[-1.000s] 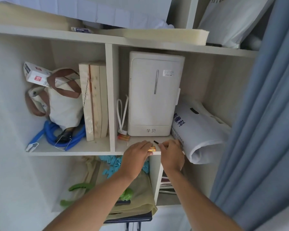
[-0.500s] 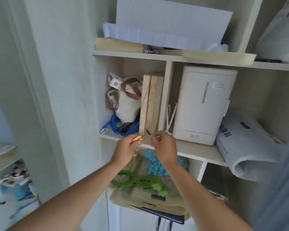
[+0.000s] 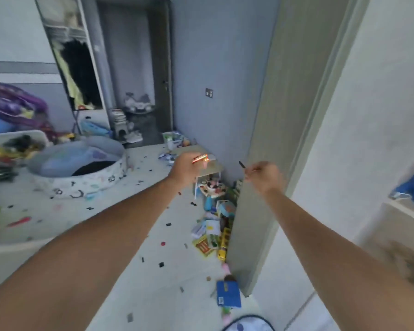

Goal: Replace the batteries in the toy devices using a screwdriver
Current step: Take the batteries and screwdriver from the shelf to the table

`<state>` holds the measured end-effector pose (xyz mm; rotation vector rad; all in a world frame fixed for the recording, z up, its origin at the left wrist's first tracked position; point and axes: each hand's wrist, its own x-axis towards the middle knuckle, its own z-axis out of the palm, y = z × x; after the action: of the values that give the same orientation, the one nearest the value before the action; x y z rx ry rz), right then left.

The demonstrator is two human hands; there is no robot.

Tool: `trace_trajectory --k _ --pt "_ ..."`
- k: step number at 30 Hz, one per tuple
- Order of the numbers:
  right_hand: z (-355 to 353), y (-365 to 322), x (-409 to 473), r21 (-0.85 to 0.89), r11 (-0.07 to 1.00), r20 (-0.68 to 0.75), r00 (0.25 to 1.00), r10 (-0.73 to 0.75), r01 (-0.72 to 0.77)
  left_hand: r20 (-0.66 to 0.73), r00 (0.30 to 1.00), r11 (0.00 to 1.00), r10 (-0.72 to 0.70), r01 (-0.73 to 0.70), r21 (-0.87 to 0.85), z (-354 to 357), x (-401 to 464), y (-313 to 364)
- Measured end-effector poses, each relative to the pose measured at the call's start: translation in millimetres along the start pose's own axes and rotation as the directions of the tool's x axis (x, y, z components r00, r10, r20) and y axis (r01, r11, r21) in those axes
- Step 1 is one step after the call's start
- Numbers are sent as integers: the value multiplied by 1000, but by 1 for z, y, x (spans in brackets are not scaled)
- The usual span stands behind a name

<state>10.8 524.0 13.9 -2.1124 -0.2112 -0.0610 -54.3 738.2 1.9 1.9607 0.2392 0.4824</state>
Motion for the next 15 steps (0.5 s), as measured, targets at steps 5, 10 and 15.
trace_trajectory --k 5,10,15 --pt "127 -71 21 8 1000 121 992 -23 22 -121 982 989 -145 144 -21 -135 32 -64" --pt "225 -110 56 22 998 198 979 -57 53 -142 975 982 -172 181 55 -203 74 -112" --pt "290 -130 111 37 997 199 977 -75 69 -159 964 970 -215 229 75 -226 145 -147"
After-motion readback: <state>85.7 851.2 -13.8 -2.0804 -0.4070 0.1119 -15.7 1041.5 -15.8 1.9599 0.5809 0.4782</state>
